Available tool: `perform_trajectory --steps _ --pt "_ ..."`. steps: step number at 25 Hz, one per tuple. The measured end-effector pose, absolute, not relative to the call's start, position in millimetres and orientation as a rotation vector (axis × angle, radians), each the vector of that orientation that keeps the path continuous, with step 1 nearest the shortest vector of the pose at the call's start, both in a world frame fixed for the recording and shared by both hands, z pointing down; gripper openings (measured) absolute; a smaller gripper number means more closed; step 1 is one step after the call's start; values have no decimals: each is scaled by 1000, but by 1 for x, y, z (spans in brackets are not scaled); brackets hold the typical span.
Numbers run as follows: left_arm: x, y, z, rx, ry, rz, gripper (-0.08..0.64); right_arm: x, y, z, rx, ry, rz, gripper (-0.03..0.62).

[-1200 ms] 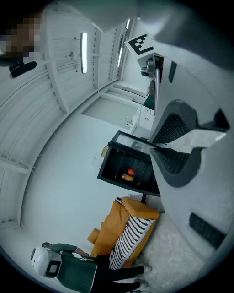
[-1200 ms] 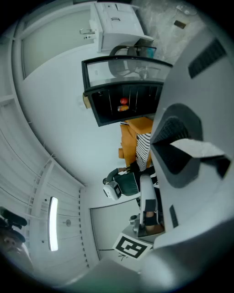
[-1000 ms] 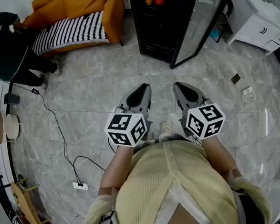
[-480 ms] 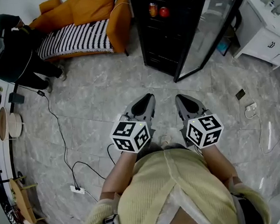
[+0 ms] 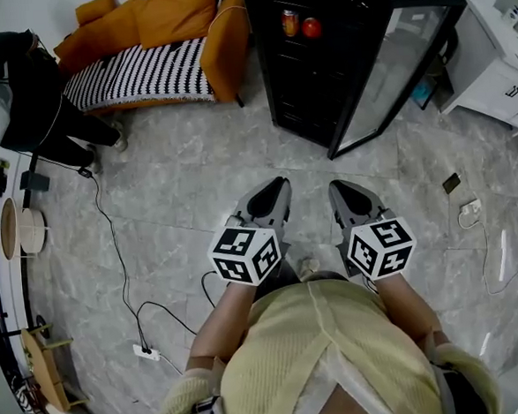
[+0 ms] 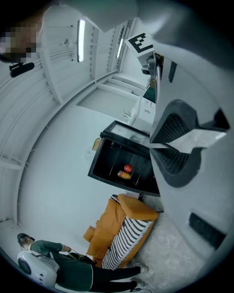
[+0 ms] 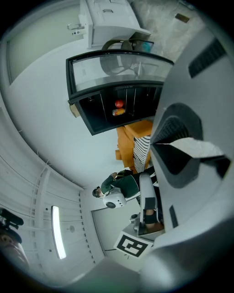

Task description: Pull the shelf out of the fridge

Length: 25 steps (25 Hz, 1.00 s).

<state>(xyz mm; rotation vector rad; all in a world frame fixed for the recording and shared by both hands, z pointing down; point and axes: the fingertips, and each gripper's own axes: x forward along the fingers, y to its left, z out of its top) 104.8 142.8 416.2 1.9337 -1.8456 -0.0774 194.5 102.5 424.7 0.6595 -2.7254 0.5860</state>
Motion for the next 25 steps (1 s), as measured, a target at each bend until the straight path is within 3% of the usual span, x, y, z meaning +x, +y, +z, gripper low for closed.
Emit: perform_trajectory --steps 25 --pt "-25 75 424 2038 -1647 -42 49 61 52 433 844 -2625 612 29"
